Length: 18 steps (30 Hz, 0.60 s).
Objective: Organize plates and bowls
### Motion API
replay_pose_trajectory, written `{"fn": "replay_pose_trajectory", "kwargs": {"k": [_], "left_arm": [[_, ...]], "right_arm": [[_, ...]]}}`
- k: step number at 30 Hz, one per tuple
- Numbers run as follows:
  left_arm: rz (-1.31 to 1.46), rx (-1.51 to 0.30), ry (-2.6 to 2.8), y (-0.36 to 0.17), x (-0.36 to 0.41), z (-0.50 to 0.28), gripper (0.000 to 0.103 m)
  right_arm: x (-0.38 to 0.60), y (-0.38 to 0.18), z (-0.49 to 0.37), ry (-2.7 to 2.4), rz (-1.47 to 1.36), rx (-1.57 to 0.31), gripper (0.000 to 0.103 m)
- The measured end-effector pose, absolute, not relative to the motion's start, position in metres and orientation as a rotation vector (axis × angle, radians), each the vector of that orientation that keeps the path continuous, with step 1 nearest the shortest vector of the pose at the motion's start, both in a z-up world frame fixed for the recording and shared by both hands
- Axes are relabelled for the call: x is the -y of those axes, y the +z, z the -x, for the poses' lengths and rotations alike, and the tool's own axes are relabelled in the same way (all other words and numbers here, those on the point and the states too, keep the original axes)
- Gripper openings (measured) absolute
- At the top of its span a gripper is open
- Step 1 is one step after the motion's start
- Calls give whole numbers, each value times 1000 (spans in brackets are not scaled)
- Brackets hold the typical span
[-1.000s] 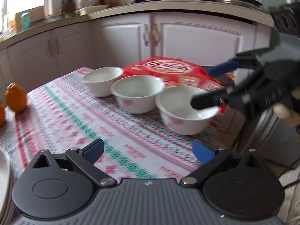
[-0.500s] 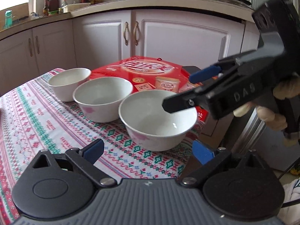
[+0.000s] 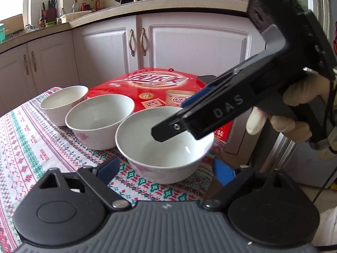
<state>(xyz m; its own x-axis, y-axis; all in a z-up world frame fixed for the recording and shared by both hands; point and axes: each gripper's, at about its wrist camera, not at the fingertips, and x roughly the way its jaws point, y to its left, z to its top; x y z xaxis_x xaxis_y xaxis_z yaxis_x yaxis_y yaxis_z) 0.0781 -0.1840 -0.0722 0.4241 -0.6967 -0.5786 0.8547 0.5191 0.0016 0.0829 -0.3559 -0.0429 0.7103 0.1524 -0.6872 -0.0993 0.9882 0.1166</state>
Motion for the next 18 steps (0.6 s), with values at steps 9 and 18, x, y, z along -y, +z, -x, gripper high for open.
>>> {"fn": "replay_pose_trajectory", "kwargs": {"k": [9,18], "left_arm": [[-292,-562,-990,-74,183,-80,84],[-280,-566,-989,-75,182,-82,83]], "right_arm": [[359,-45,-96,171,-62,-812,69],[362,-47,-100,205,-100,-831,65]]}}
